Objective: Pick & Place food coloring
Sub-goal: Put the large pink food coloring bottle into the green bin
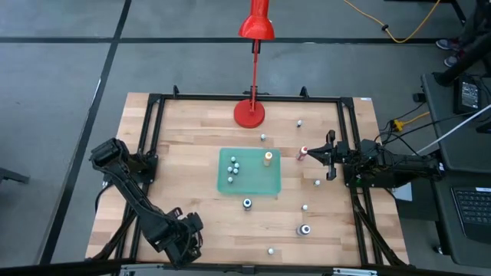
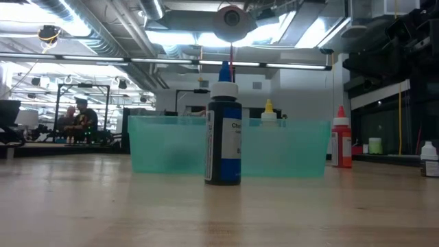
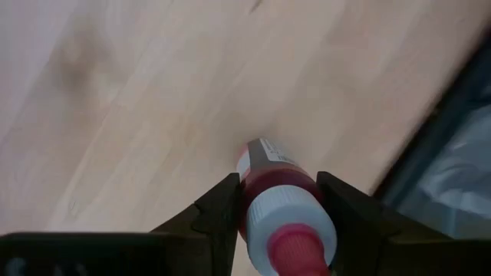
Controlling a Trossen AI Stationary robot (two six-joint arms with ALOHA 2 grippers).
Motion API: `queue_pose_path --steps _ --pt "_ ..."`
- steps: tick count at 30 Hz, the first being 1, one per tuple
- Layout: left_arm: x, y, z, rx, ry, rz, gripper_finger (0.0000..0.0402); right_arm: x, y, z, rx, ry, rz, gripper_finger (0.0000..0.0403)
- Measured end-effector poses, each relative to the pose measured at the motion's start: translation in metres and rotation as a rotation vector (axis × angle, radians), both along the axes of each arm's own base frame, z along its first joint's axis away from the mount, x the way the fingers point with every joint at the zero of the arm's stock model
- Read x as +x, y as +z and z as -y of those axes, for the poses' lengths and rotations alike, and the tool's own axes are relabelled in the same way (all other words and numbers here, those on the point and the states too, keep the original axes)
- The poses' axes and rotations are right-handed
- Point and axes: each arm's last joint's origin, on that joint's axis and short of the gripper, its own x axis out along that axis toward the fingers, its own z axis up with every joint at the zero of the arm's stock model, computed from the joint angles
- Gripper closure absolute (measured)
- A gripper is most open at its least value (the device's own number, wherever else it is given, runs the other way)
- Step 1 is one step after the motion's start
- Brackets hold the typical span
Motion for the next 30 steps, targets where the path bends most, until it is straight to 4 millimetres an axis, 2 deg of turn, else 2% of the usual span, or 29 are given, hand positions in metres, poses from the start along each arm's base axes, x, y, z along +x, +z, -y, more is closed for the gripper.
queue_pose_path --steps 3,9,13,19,30 --pt "0.008 0.021 -0.006 0.005 0.004 0.065 0.0254 0.0 0.0 0.0 0.0 0.0 0.0 0.0372" --pt "0.025 0.067 -0.033 0.08 0.001 0.114 0.0254 0.0 0.0 0.0 0.0 0.0 0.0 0.0372" --pt "0.041 0.086 -0.053 0.139 -0.005 0.142 0.0254 0.0 0.0 0.0 0.0 0.0 0.0 0.0372" --pt "0.064 0.093 -0.081 0.187 -0.008 0.175 0.0254 0.0 0.0 0.0 0.0 0.0 0.0 0.0372" --pt "0.087 0.094 -0.12 0.249 -0.02 0.172 0.0254 0.0 0.0 0.0 0.0 0.0 0.0 0.0372"
